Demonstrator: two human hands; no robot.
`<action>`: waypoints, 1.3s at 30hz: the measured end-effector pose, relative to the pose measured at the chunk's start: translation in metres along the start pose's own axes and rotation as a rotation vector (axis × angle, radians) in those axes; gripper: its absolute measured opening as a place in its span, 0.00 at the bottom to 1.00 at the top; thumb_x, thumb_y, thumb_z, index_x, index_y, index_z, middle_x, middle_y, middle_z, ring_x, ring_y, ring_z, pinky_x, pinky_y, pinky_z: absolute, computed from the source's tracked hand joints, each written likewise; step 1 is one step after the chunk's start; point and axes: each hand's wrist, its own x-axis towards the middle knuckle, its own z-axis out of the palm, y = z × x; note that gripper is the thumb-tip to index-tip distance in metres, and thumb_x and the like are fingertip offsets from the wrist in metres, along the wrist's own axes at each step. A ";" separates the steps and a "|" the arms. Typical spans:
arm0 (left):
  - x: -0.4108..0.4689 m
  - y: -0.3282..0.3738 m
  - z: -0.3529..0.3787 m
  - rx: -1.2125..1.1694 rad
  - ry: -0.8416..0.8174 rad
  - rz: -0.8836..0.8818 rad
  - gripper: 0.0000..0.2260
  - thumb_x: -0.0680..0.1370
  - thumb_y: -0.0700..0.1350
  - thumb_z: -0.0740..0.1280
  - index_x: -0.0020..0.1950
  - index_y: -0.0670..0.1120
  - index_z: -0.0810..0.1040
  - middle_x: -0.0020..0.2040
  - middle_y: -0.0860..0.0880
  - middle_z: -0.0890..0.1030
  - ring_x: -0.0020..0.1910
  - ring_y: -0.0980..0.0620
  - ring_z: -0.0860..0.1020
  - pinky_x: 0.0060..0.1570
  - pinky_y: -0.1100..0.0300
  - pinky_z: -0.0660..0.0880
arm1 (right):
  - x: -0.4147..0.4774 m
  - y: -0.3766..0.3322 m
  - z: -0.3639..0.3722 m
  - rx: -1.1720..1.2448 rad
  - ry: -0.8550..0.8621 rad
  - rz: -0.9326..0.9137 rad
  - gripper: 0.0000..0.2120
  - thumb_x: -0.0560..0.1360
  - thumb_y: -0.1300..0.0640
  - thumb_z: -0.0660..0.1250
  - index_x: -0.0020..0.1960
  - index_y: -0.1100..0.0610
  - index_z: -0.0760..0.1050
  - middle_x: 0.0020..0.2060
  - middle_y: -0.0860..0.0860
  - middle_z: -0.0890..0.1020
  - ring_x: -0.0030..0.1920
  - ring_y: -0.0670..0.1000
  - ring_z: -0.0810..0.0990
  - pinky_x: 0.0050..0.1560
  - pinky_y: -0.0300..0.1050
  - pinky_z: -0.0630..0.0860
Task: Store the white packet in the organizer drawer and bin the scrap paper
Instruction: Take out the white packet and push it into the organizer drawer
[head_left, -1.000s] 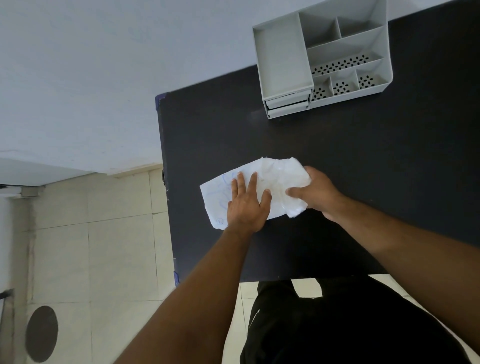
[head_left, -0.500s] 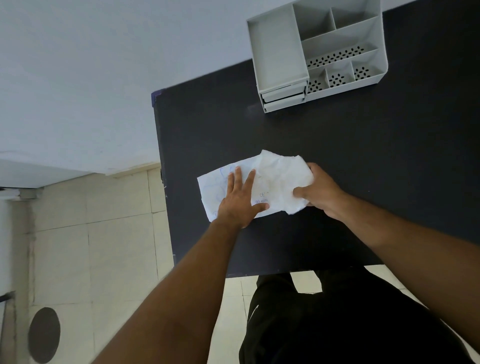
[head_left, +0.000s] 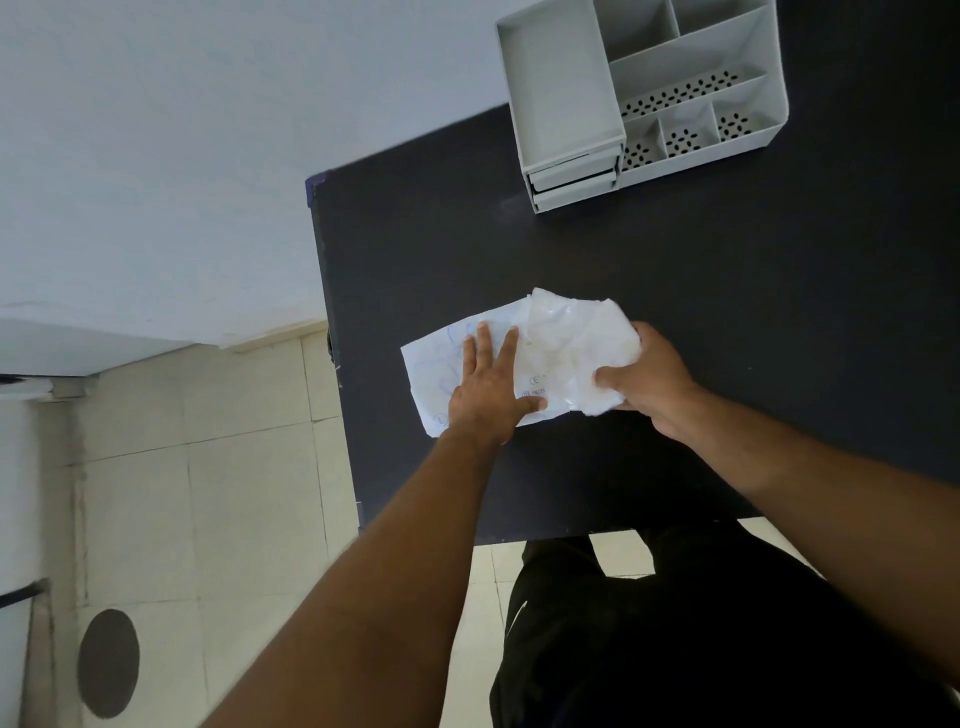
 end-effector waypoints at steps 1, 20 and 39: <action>0.000 0.000 0.000 0.000 -0.003 0.000 0.46 0.77 0.58 0.71 0.82 0.57 0.42 0.82 0.51 0.35 0.81 0.46 0.36 0.69 0.37 0.66 | 0.001 0.001 -0.001 -0.019 0.035 -0.013 0.31 0.70 0.68 0.73 0.69 0.52 0.68 0.57 0.49 0.76 0.56 0.53 0.78 0.38 0.49 0.84; 0.002 0.009 -0.014 0.087 -0.063 -0.025 0.49 0.73 0.63 0.73 0.82 0.57 0.43 0.83 0.48 0.38 0.82 0.42 0.42 0.72 0.36 0.62 | -0.007 -0.021 -0.030 0.087 0.270 -0.200 0.20 0.74 0.59 0.69 0.65 0.55 0.71 0.52 0.48 0.78 0.55 0.52 0.79 0.49 0.48 0.80; -0.049 0.080 -0.076 -1.721 -0.065 -0.145 0.21 0.77 0.53 0.73 0.67 0.49 0.77 0.61 0.47 0.84 0.64 0.43 0.80 0.62 0.47 0.76 | -0.062 -0.067 0.001 0.262 -0.130 -0.173 0.16 0.77 0.56 0.70 0.64 0.53 0.74 0.56 0.54 0.83 0.51 0.54 0.85 0.44 0.47 0.84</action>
